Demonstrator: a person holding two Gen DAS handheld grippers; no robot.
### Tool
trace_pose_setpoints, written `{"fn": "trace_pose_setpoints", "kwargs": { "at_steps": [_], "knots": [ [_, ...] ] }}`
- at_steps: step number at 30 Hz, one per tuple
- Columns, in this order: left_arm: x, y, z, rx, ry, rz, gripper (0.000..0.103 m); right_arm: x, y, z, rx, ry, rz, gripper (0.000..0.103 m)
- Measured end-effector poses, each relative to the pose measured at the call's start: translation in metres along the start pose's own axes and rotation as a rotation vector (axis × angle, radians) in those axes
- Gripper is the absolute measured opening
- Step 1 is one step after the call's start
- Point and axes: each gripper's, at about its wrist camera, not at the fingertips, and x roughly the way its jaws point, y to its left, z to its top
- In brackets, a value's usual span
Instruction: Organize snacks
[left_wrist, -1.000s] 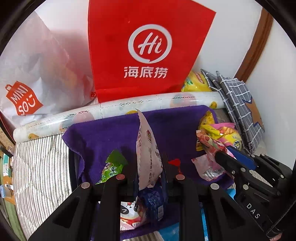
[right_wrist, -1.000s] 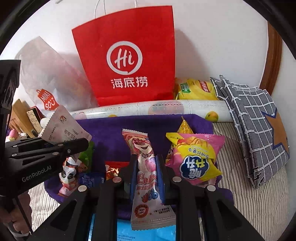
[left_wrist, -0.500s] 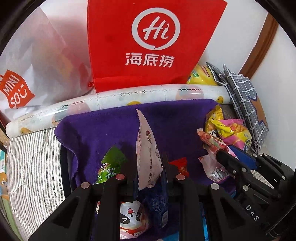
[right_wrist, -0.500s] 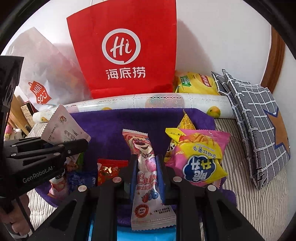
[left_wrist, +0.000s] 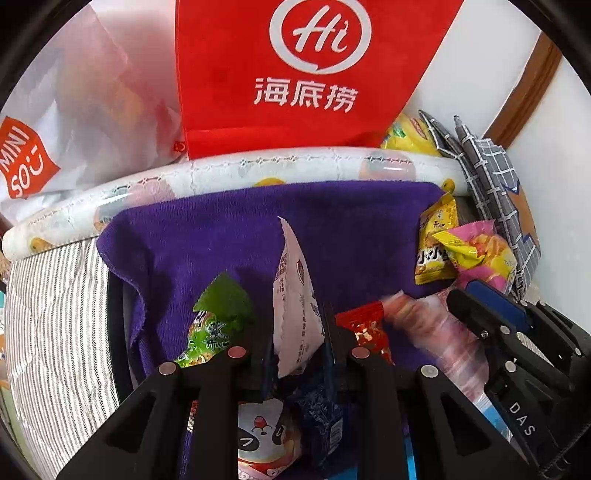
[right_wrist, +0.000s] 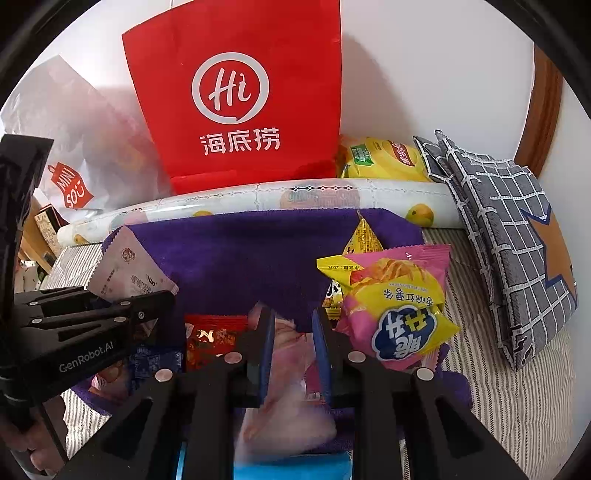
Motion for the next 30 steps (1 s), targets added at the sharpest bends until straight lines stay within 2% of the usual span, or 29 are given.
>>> {"fn": "trace_pose_setpoints", "kwargs": {
  "at_steps": [5,8,10,16,19,20,26,30],
  "knots": [
    [0.003,0.001,-0.002,-0.002,0.013,0.004,0.021,-0.004,0.001,0.002,0.004,-0.009,0.005,0.022],
    [0.002,-0.002,-0.002,-0.001,0.021,-0.005,0.03,-0.012,0.002,0.003,0.006,-0.017,0.01,0.022],
    [-0.001,-0.004,-0.003,-0.002,0.019,-0.015,0.045,-0.018,0.002,0.003,0.009,-0.024,0.012,0.023],
    [-0.027,-0.014,-0.007,0.02,-0.014,0.016,0.062,-0.046,0.002,0.004,0.033,-0.05,0.019,0.027],
    [-0.043,-0.018,-0.012,0.025,-0.024,0.035,0.064,-0.065,0.002,0.002,0.039,-0.073,0.008,0.036],
    [-0.049,-0.02,-0.015,0.027,-0.028,0.038,0.064,-0.072,0.003,0.001,0.041,-0.083,0.005,0.042],
    [-0.094,-0.032,-0.036,0.029,-0.081,0.048,0.073,-0.124,0.002,-0.012,0.065,-0.138,-0.021,0.063],
    [-0.125,-0.042,-0.056,0.031,-0.119,0.051,0.077,-0.155,-0.001,-0.024,0.079,-0.138,-0.049,0.068]
  ]
}}
